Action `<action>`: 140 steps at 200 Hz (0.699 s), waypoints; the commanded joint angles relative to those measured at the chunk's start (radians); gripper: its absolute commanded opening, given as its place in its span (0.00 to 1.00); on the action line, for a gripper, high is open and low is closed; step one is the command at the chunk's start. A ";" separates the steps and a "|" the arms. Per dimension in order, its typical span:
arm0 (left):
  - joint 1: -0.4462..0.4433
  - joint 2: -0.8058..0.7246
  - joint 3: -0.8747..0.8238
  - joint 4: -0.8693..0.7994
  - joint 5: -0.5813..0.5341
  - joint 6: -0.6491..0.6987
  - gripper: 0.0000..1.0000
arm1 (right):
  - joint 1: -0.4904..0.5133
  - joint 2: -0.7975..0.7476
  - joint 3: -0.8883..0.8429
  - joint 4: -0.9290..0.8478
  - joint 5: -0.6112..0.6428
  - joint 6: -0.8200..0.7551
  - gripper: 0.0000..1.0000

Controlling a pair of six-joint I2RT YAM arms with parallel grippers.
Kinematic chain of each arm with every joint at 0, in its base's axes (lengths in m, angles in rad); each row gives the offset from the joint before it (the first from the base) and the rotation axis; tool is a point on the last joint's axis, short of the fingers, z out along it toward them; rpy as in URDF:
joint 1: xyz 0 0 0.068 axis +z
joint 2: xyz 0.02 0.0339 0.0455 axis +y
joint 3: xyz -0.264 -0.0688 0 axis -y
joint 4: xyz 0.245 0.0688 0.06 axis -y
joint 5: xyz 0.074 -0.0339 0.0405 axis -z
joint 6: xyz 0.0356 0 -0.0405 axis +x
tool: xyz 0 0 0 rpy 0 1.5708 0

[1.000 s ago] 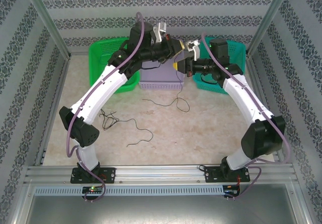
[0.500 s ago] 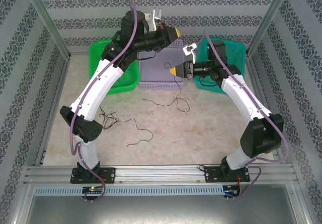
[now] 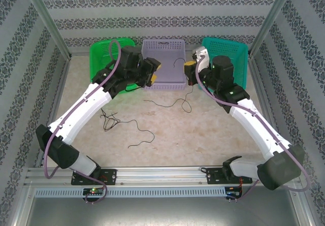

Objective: Untangle the cables

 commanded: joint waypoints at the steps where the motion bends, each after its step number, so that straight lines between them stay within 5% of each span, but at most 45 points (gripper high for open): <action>1: -0.008 0.000 0.003 0.176 -0.015 -0.172 0.54 | 0.029 0.027 0.003 0.080 0.171 -0.108 0.00; 58: -0.040 0.037 -0.001 0.280 0.042 -0.270 0.55 | 0.064 0.062 0.029 0.066 0.192 -0.109 0.00; 111: -0.047 0.039 0.010 0.259 0.056 -0.336 0.42 | 0.081 0.063 0.029 0.064 0.215 -0.136 0.00; 140: -0.054 0.014 -0.003 0.280 -0.015 -0.475 0.49 | 0.144 0.044 0.004 0.095 0.365 -0.264 0.00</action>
